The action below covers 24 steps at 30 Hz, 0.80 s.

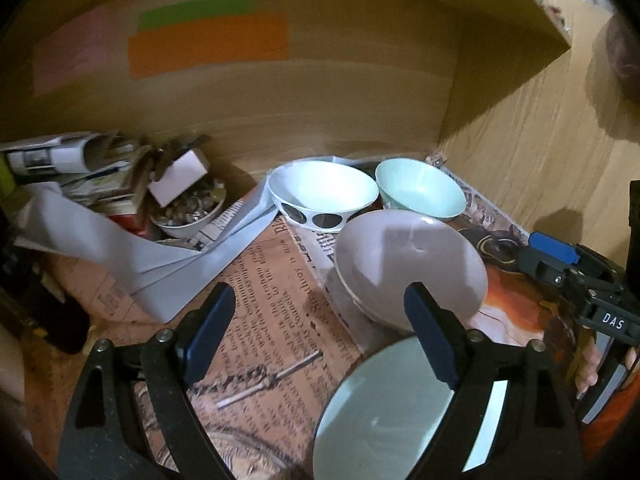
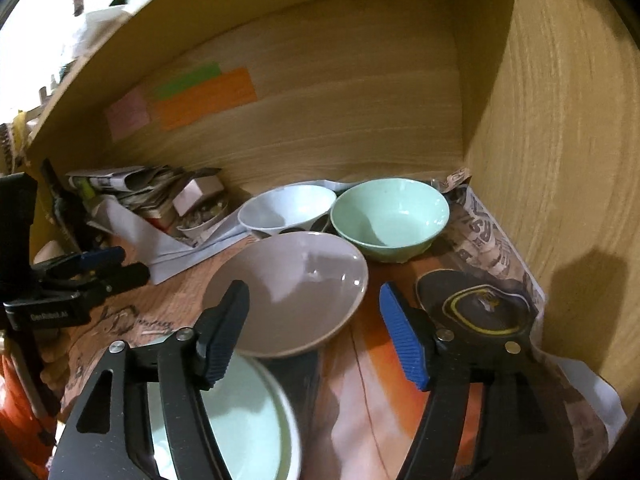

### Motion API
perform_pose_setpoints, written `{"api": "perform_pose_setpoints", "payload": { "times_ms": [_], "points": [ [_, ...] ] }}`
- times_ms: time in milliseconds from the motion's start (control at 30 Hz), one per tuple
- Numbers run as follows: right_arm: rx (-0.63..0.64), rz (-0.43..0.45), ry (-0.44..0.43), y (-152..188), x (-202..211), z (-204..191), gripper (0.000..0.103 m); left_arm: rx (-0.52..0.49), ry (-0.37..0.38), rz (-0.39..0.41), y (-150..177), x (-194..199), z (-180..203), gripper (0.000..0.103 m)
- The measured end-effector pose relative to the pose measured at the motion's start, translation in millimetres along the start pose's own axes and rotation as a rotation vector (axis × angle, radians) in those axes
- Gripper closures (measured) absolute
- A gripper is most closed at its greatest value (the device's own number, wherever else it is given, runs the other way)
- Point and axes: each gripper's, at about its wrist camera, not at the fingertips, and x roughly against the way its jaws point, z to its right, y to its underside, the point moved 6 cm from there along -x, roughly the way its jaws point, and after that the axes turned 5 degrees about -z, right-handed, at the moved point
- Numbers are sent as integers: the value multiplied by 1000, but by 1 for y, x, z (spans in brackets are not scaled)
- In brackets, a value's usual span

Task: Organize plates and bowls
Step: 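Move both tools to the large mauve bowl and close on its rim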

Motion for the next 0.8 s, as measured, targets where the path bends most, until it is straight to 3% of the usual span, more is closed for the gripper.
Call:
{"api": "perform_pose_setpoints", "payload": {
  "times_ms": [267, 467, 600, 667, 767, 800],
  "points": [
    [-35, -79, 3, 0, -44, 17, 37, -5, 39, -119, -8, -54, 2, 16],
    [-72, -124, 10, 6, -67, 28, 37, -11, 63, -156, -9, -79, 5, 19],
    [-83, -146, 0, 9, -74, 31, 38, -27, 75, -168, -8, -88, 6, 38],
    [-83, -153, -7, 11, -77, 31, 46, -23, 90, -183, -6, -93, 6, 43],
    [-67, -164, -10, 12, -81, 29, 59, -18, 120, -206, -3, -98, 7, 63],
    [-64, -167, -15, 13, -82, 28, 63, -19, 132, -208, -3, -98, 8, 65]
  ]
}}
